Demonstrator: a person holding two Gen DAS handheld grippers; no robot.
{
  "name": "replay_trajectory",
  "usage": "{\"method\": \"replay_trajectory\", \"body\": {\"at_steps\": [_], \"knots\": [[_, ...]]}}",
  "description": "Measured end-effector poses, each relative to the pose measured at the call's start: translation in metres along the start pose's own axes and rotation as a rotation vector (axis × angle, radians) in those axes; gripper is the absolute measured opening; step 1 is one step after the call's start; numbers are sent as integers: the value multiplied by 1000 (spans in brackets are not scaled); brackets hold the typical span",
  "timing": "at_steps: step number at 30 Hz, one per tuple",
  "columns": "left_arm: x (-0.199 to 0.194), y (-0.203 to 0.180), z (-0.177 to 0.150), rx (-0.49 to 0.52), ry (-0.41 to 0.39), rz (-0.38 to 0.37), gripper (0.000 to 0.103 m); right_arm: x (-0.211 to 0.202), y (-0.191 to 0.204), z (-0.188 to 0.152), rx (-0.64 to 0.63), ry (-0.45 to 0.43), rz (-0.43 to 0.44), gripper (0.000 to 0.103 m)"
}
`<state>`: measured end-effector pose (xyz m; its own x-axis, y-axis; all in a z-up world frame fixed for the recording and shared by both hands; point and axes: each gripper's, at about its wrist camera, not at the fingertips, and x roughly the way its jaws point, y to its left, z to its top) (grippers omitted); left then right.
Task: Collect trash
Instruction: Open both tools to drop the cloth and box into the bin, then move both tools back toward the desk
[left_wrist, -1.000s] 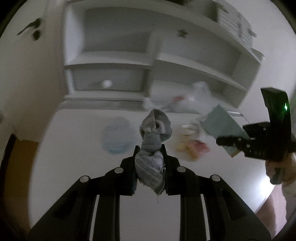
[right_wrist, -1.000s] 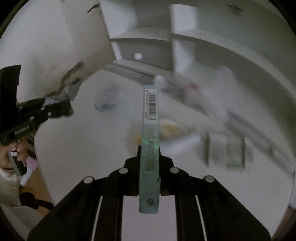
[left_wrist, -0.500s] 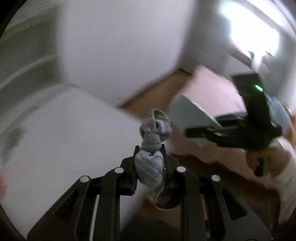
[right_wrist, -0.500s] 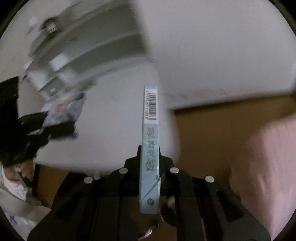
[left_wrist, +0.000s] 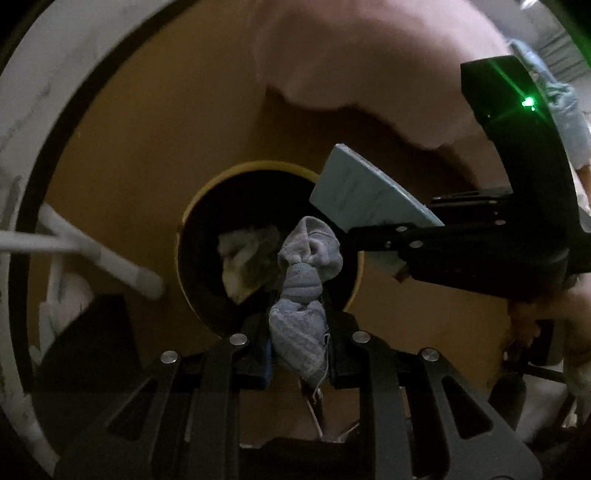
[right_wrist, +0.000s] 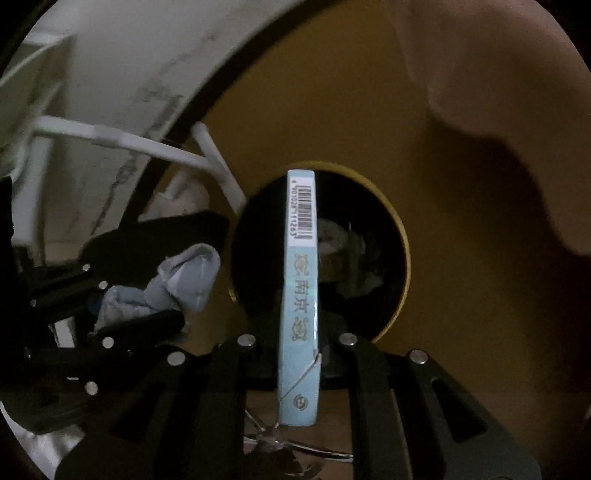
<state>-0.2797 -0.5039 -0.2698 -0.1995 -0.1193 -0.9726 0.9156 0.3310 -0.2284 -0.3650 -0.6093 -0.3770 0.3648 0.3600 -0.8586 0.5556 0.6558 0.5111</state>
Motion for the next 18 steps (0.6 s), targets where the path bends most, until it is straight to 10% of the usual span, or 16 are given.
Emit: {"method": "replay_trajectory", "body": {"at_steps": [8, 9, 11, 18], "knots": [[16, 5, -2, -22, -2, 9, 26, 21, -8, 15, 61, 23, 62, 17], [15, 6, -2, -22, -11, 7, 51, 19, -10, 16, 71, 17, 61, 23], [12, 6, 5, -26, -41, 22, 93, 11, -12, 13, 91, -15, 52, 89], [-14, -6, 0, 11, -163, -12, 94, -60, -16, -4, 105, -179, -84, 92]]}}
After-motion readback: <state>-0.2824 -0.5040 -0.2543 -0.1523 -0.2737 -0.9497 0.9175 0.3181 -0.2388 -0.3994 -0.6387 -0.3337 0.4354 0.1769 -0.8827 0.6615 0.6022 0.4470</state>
